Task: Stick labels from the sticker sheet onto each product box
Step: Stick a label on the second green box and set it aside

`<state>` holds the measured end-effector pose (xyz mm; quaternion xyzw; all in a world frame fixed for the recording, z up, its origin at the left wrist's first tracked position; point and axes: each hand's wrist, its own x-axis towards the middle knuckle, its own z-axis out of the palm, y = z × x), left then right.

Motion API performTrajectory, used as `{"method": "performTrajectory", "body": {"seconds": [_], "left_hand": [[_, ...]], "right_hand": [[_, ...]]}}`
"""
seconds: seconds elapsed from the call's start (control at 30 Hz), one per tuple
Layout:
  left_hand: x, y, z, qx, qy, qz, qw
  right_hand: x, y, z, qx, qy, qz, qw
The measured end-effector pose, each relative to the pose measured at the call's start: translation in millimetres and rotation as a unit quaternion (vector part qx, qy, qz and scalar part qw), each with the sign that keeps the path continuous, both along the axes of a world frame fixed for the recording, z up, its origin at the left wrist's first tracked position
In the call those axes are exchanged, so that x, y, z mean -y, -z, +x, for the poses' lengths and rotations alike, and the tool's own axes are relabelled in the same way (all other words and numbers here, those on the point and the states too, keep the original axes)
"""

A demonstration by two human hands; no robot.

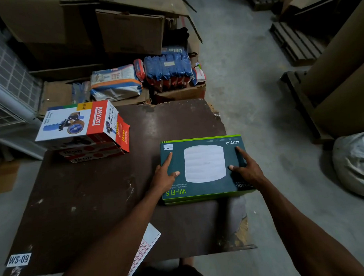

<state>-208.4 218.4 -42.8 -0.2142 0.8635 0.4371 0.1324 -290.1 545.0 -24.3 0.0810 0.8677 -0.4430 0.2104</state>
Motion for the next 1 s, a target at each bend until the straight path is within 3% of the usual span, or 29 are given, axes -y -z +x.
{"method": "performTrajectory", "body": {"seconds": [1.0], "left_hand": [[-4.9,-7.7,7.2,-0.011,0.008,-0.012,1.0]], "right_hand": [[3.4,2.1,-3.5,-0.01,-0.014,0.001,1.0]]}}
